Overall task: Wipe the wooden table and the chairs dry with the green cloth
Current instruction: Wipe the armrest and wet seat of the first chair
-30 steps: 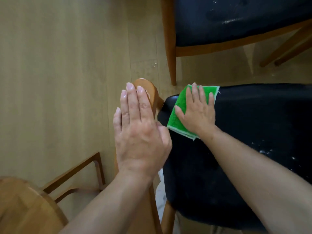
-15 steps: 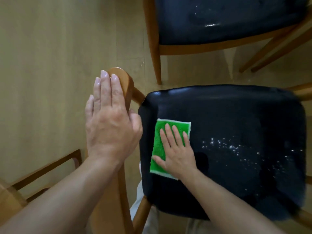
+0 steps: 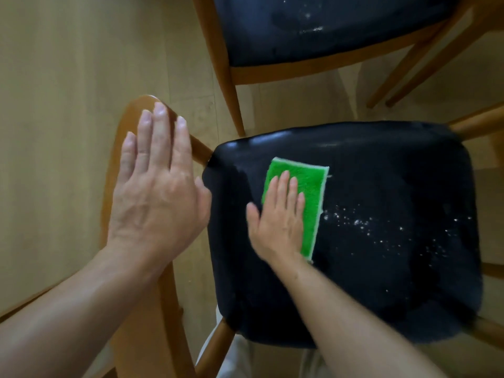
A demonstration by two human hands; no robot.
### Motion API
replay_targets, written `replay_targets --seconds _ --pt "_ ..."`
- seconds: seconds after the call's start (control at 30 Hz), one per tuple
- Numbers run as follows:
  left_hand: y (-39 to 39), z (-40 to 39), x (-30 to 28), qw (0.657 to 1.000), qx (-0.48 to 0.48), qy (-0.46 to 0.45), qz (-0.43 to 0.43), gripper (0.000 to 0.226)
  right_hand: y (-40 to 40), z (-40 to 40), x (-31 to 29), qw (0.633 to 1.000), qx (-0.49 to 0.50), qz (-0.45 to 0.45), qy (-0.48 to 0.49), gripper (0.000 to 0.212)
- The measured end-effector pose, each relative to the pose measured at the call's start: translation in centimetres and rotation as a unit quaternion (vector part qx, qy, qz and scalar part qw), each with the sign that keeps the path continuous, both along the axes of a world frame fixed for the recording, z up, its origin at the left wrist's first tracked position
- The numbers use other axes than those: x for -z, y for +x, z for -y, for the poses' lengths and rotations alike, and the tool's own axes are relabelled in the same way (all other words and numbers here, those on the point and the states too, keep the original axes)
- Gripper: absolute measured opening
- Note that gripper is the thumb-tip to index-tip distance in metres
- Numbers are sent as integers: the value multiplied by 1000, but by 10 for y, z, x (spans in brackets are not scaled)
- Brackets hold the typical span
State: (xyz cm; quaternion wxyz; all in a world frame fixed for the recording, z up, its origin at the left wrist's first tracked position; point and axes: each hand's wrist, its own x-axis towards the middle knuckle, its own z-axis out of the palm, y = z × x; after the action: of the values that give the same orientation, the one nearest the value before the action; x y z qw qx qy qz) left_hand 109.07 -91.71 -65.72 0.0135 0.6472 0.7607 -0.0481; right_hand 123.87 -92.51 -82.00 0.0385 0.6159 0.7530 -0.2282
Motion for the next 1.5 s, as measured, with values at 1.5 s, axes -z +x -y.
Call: replay_targets --seconds 1.5 --pt "75 -36 135 898 119 -392 -159 143 118 -10 10 994 10 101 28 69"
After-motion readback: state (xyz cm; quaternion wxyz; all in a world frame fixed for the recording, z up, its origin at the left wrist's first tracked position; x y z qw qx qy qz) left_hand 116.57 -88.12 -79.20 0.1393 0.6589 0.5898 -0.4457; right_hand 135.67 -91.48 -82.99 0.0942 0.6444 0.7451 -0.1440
